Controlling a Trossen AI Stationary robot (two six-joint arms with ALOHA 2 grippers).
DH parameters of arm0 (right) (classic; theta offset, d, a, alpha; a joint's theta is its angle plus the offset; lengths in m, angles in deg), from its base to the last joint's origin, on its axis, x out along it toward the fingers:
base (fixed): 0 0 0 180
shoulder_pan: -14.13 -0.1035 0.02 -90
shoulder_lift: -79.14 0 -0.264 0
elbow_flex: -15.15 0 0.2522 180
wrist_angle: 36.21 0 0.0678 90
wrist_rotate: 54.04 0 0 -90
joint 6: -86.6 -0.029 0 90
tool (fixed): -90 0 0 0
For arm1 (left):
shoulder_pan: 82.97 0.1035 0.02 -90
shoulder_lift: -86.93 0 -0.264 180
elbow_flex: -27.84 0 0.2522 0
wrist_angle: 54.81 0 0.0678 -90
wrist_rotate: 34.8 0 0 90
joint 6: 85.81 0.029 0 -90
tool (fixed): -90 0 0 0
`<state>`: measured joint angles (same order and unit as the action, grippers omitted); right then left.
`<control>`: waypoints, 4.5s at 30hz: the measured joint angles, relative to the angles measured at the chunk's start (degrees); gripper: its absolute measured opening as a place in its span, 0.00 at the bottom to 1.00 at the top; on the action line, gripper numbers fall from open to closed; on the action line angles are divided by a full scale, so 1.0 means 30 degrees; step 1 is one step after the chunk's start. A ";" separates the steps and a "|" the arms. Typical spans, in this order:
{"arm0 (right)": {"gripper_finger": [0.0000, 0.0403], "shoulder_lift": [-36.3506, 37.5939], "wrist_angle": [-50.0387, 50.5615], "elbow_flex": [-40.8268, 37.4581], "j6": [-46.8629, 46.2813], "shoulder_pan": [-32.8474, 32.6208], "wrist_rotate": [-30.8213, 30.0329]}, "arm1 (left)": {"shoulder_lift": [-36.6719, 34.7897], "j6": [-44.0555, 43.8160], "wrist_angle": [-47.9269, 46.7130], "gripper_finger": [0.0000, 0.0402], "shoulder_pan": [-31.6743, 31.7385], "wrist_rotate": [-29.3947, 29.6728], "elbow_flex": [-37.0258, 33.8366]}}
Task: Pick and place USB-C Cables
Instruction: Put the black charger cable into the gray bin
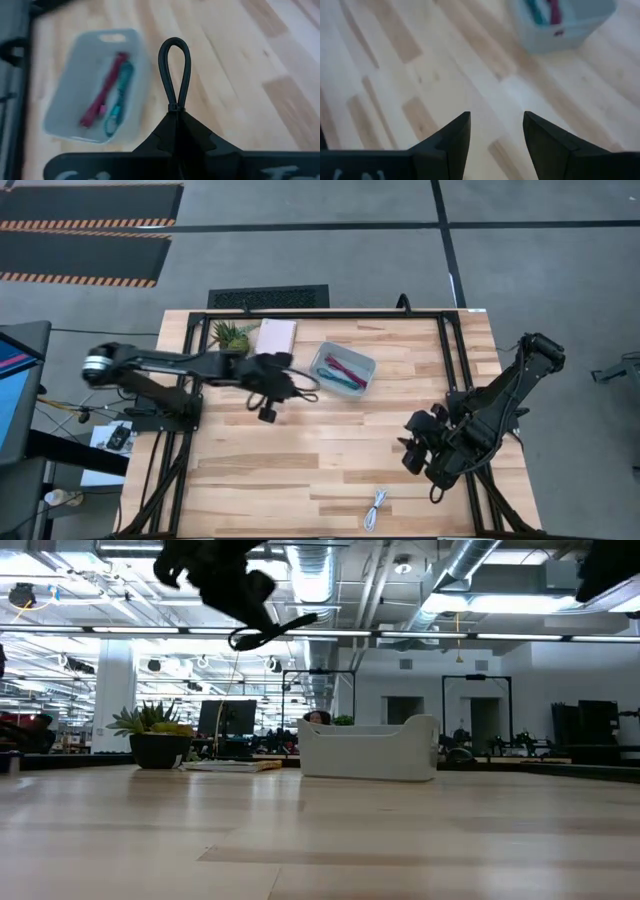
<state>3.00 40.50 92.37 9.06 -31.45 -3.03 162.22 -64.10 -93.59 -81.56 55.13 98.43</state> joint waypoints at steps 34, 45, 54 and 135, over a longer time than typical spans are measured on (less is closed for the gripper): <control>0.45 0.5365 -2.0142 0.0017 2.4027 1.7101 0.8399 | -0.4329 -0.2551 1.5617 0.00 0.4972 -0.3237 -0.0466; 0.61 0.2821 -1.8621 0.0000 2.4674 1.7740 1.0092 | -0.0482 -0.5257 1.6849 0.00 0.5980 -0.6380 -0.0708; 0.62 -0.0630 -1.9044 -0.0007 2.5296 1.8336 1.0671 | 0.0239 -0.7156 2.3209 0.00 0.5904 -0.5240 -0.4866; 0.50 -0.3791 -2.8491 0.0015 2.2265 1.9137 1.4425 | 0.0282 -0.8667 2.7664 0.00 0.3757 -0.1658 -0.8046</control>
<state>-8.38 -44.97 92.42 75.86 25.96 40.24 163.07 -90.10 -10.60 -70.29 50.16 74.29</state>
